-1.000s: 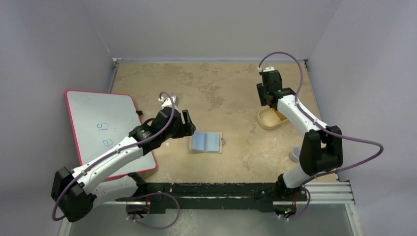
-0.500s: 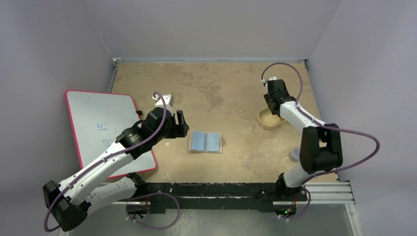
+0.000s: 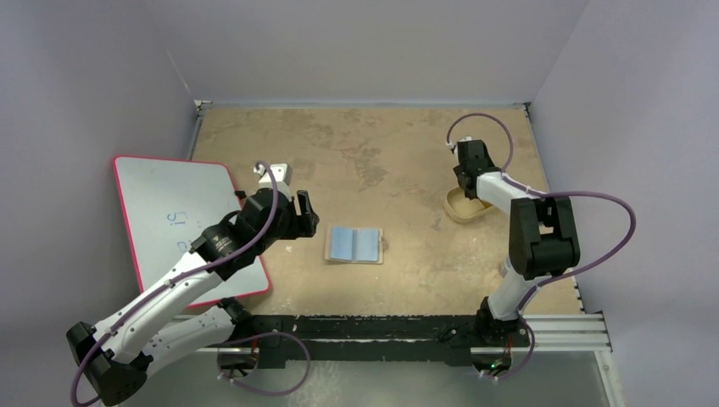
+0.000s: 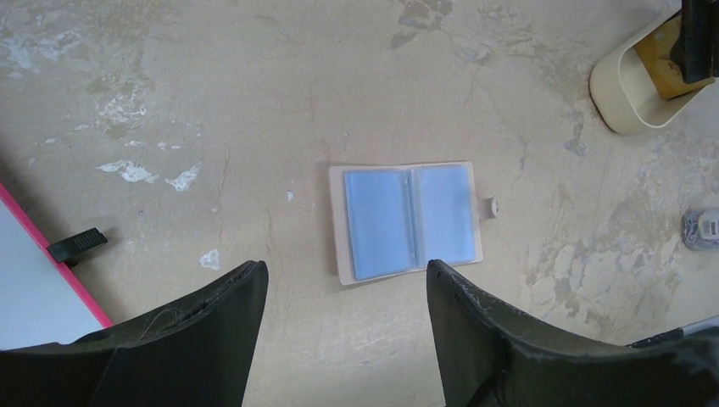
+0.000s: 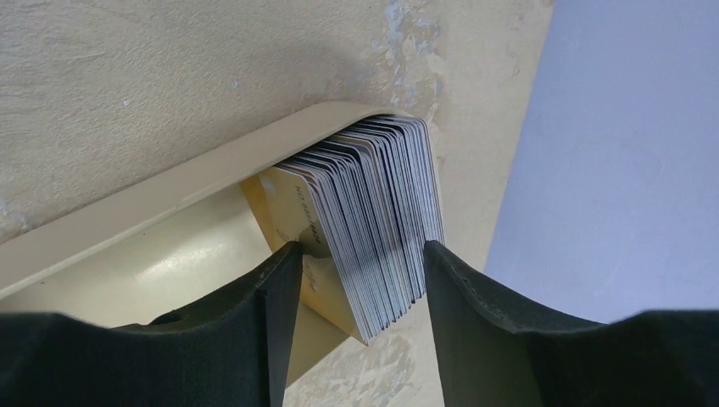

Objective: Put the credit cards into the card holder
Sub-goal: Pick up the credit card from the storage box.

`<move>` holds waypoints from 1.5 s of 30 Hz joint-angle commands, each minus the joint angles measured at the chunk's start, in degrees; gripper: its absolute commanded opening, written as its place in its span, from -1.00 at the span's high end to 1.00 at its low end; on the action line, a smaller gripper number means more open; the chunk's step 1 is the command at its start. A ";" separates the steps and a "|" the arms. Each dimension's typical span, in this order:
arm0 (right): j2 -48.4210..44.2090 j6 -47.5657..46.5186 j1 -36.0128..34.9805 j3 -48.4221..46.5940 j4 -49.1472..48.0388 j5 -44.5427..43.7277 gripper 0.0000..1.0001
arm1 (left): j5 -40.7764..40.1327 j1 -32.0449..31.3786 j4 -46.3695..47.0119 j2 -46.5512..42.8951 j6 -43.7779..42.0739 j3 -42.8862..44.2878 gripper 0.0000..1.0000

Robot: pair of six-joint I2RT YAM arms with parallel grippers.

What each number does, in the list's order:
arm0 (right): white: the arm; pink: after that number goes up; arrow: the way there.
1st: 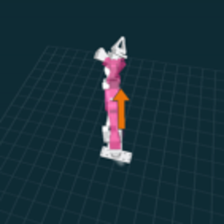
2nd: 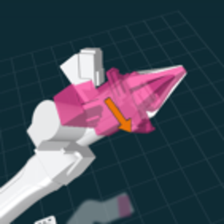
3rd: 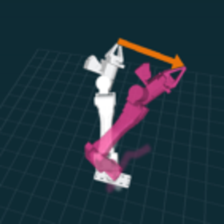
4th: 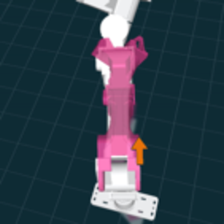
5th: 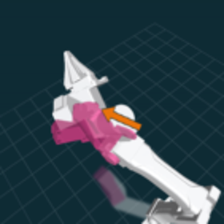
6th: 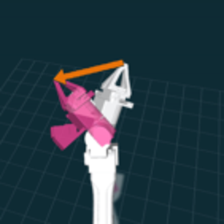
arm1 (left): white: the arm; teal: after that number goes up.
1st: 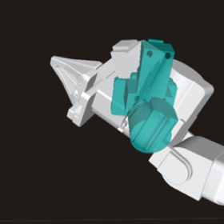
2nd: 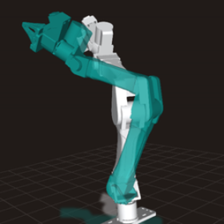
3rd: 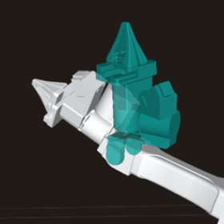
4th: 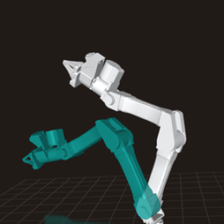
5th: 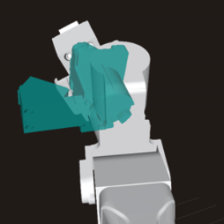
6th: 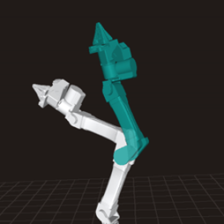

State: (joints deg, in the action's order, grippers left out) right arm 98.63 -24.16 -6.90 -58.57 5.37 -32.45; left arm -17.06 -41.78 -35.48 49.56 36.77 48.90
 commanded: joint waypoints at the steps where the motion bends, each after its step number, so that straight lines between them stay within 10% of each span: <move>1: -0.49 -0.80 0.60 -1.23 -4.03 -4.36 -0.12 | -1.86 -0.20 0.88 -0.31 -1.01 1.72 -0.36; 12: -3.61 0.70 0.59 -1.26 -3.46 -2.85 0.16 | -1.66 -0.15 1.19 0.02 -1.10 1.80 -0.36; 26: -8.36 7.04 0.41 -5.56 6.34 9.07 0.97 | -1.89 -0.21 1.42 1.00 -1.07 1.49 -0.36; 35: -16.93 16.48 -1.40 -4.36 13.35 24.03 1.00 | -0.31 -0.22 1.78 6.63 2.97 0.80 -0.19; 45: -31.86 44.34 -10.26 7.15 -0.60 44.14 1.00 | 5.52 -0.09 8.81 14.47 8.81 -2.98 -0.04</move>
State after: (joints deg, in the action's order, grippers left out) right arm 69.17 5.67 -11.77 -55.77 11.90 3.73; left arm -14.35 -41.78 -32.01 62.24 42.35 47.72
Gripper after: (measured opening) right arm 0.005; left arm 0.533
